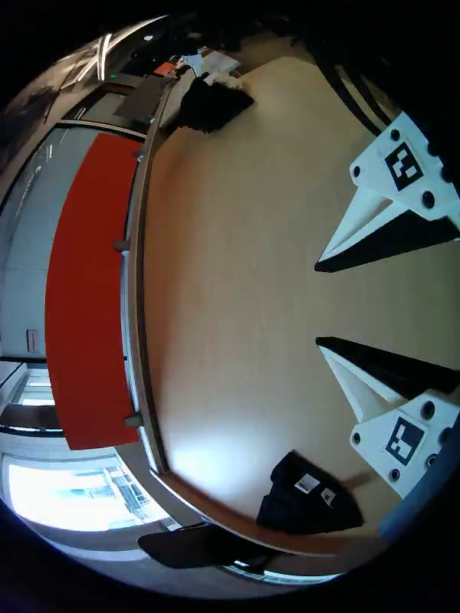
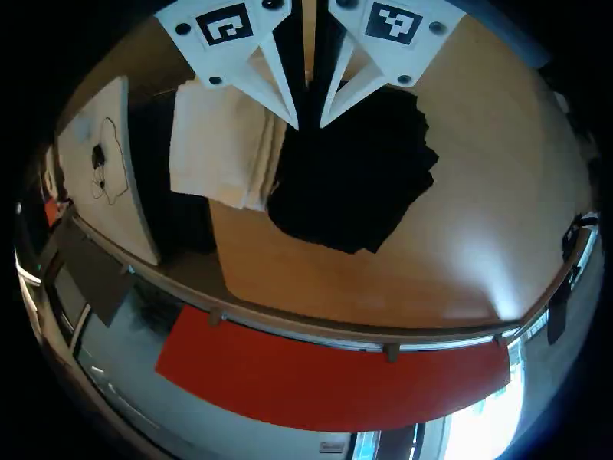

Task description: Fold towel

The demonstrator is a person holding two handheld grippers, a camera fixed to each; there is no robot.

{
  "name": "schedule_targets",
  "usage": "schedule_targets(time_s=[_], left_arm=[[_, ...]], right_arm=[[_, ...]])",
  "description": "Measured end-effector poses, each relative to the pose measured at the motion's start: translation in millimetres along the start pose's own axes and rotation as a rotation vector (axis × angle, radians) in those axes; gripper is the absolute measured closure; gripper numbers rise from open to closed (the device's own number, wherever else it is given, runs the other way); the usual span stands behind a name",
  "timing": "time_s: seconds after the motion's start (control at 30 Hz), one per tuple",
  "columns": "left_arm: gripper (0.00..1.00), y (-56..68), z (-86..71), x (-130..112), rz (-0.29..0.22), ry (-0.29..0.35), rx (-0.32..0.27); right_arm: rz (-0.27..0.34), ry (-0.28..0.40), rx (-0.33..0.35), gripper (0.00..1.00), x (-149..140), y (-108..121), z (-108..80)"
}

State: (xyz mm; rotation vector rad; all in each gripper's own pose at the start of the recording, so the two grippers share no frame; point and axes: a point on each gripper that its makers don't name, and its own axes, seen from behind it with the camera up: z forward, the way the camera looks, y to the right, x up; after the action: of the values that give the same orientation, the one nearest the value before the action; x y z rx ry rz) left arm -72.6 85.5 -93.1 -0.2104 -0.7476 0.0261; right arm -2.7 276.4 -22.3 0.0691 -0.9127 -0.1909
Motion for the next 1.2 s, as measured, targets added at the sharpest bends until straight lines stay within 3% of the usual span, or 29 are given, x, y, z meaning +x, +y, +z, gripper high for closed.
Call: schedule_targets(time_s=[0.77, 1.2], left_arm=[[0.39, -4.7, -2.5, -3.9, -0.003, -0.008, 0.016], [0.39, -5.2, -2.5, -5.0, -0.005, -0.01, 0.019]], right_arm=[[0.038, -0.105, -0.073, 0.96, -32.3, 20.4, 23.2], [0.031, -0.126, -0.096, 0.95, -35.0, 20.6, 31.5]])
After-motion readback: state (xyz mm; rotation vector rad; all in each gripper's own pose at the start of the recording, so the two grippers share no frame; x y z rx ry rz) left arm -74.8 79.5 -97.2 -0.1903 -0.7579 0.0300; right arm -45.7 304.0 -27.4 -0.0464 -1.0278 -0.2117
